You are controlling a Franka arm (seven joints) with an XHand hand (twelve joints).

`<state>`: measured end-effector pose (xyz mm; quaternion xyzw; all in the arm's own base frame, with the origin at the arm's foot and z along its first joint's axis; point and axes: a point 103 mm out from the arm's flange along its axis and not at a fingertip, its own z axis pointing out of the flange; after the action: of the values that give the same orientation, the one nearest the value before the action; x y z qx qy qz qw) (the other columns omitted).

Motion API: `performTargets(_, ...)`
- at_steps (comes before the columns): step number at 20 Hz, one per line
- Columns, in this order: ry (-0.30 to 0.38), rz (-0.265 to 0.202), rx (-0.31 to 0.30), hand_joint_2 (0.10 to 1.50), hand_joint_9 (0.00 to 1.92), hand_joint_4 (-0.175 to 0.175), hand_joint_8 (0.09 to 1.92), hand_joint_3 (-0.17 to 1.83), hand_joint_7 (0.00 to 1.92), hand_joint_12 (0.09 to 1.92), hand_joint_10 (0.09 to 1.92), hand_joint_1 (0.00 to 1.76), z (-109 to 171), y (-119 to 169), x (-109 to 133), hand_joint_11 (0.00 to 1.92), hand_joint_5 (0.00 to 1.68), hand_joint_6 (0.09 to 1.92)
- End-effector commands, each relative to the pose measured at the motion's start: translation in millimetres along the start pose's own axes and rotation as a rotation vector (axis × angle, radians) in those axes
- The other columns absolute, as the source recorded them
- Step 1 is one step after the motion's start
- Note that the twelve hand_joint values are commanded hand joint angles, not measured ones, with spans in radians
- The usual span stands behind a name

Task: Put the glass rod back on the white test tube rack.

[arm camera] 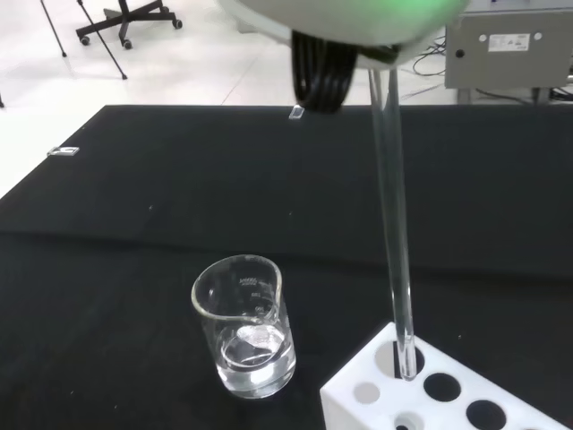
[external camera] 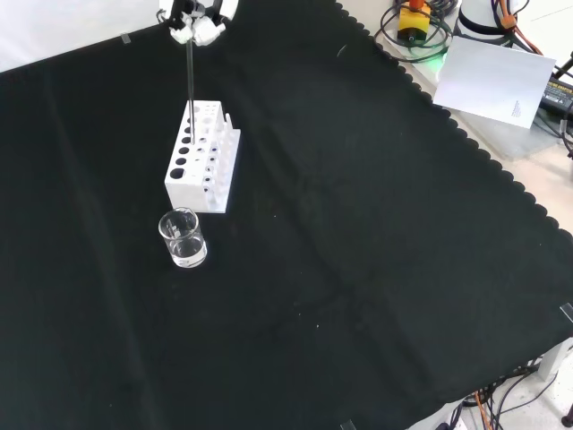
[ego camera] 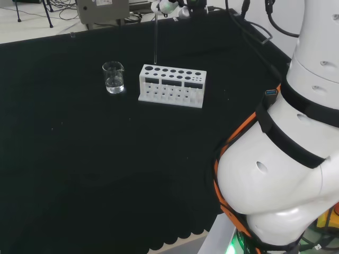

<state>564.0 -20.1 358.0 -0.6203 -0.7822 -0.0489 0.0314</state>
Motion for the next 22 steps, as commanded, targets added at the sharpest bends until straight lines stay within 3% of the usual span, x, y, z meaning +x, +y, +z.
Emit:
performTargets(1,0.007,-0.010,0.010,0.69,1.71,-0.175,1.21,0.76,1.16,0.87,0.96,1.30,7,3,4,1.75,1.07,0.79)
performTargets(9,0.024,-0.004,0.041,0.69,1.71,-0.175,1.21,0.76,1.16,0.87,0.96,1.30,14,3,-4,1.75,1.07,0.79)
performTargets(22,0.028,0.000,0.036,0.69,1.71,-0.175,1.21,0.76,1.16,0.88,0.96,1.30,24,1,-7,1.75,1.07,0.79)
